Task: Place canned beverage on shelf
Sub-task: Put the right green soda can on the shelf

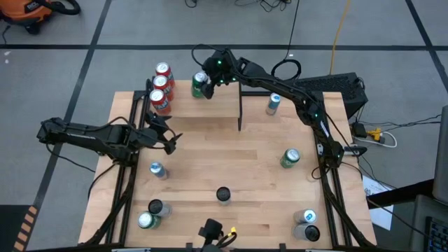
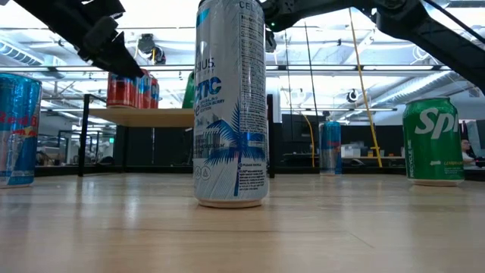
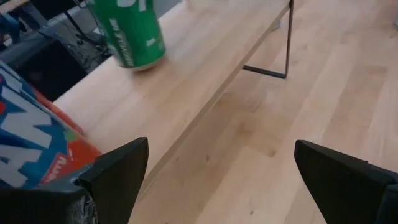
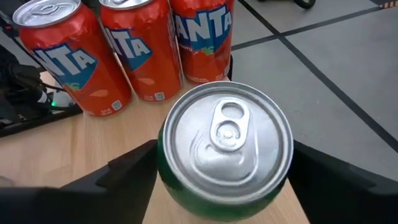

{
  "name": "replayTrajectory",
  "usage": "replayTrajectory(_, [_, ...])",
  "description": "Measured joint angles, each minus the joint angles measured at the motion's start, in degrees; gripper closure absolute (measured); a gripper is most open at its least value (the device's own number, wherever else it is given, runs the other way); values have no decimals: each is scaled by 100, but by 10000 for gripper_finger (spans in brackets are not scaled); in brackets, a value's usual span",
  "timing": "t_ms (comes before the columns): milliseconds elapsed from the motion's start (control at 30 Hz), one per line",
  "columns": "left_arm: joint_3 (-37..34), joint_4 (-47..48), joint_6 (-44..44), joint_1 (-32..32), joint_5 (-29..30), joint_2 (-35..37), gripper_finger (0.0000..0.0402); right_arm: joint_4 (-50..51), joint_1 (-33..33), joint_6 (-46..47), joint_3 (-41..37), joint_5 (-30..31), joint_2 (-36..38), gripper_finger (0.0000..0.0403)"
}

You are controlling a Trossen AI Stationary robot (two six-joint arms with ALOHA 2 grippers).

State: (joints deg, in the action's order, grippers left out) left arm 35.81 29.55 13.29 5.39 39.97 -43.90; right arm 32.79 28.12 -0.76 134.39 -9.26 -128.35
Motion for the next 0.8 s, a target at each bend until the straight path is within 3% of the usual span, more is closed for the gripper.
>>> replayTrajectory(133, [0, -222, -237, 0, 11, 0, 4, -70, -8, -73, 0, -8, 8, 62])
replayTrajectory(367, [0, -1087, -1237, 0, 11, 0, 4, -104, -82, -182, -1, 34, 55, 71])
replayTrajectory(500, [46, -1907, -2225, -56, -10, 0, 4, 37, -160, -190, -9, 45, 378, 73])
replayTrajectory(600, [348, -2034, -2462, -240, -107, 0, 4, 85, -231, -171, -7, 20, 728, 73])
replayTrajectory(800, [977, -2137, -2640, -795, -973, -106, 42, 744, -433, -141, -7, 481, 1353, 75])
